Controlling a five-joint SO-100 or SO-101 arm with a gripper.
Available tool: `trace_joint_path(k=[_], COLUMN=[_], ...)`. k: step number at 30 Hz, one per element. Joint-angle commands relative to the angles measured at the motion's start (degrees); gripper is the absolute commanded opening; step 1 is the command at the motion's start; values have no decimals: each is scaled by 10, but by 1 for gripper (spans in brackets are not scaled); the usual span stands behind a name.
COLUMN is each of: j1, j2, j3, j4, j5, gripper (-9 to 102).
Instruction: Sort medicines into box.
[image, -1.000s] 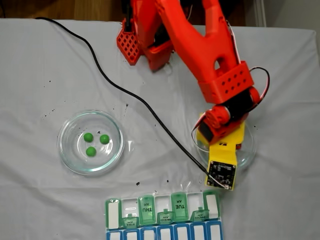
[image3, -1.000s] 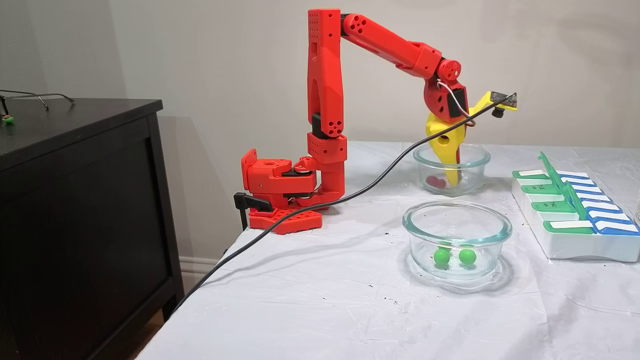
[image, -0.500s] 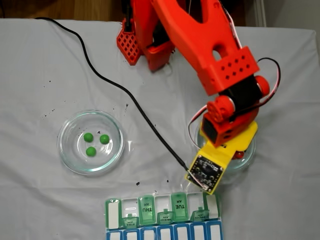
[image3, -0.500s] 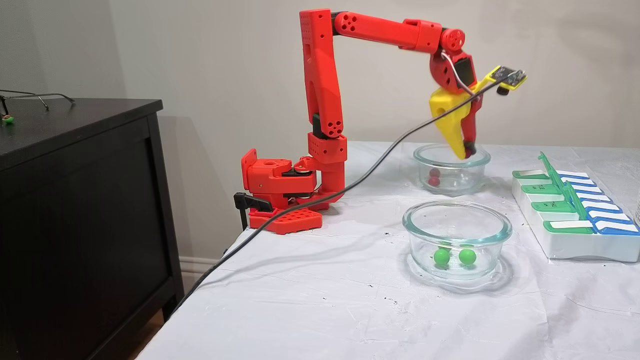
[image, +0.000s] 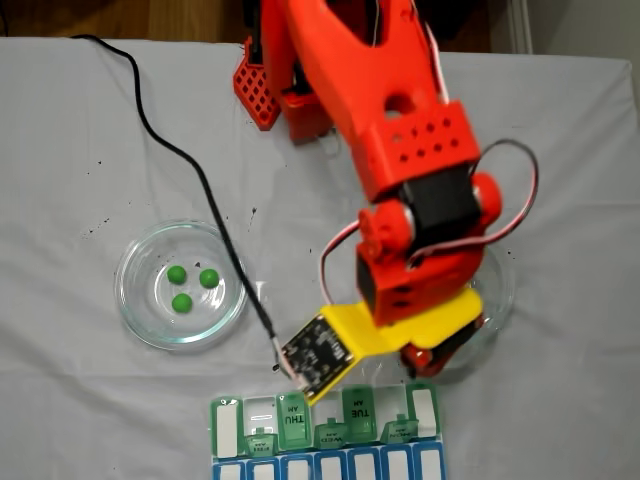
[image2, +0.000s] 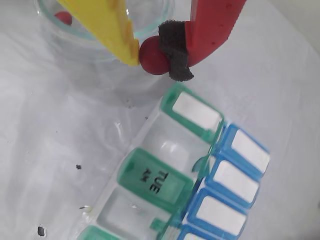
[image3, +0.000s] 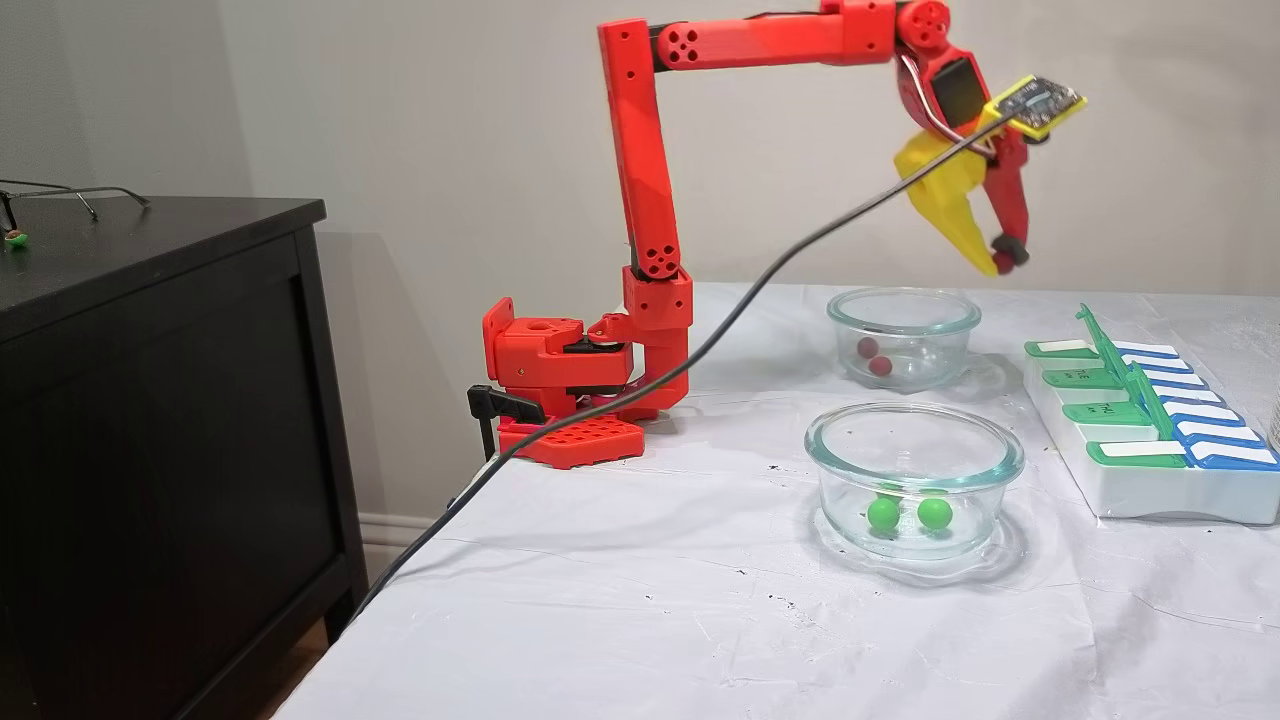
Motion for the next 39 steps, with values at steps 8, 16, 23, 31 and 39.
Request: trace_joint_path(k=[8,16,23,31,39], j1=[16,16,18,18,20], j2=[-49,-118,-142,-130,-126], j3=[-47,-83,-98,-124,-142], j4=[-79,-111,-122,-78,-62], j5=[47,59,51,44,41], gripper=[0,0,1,0,0])
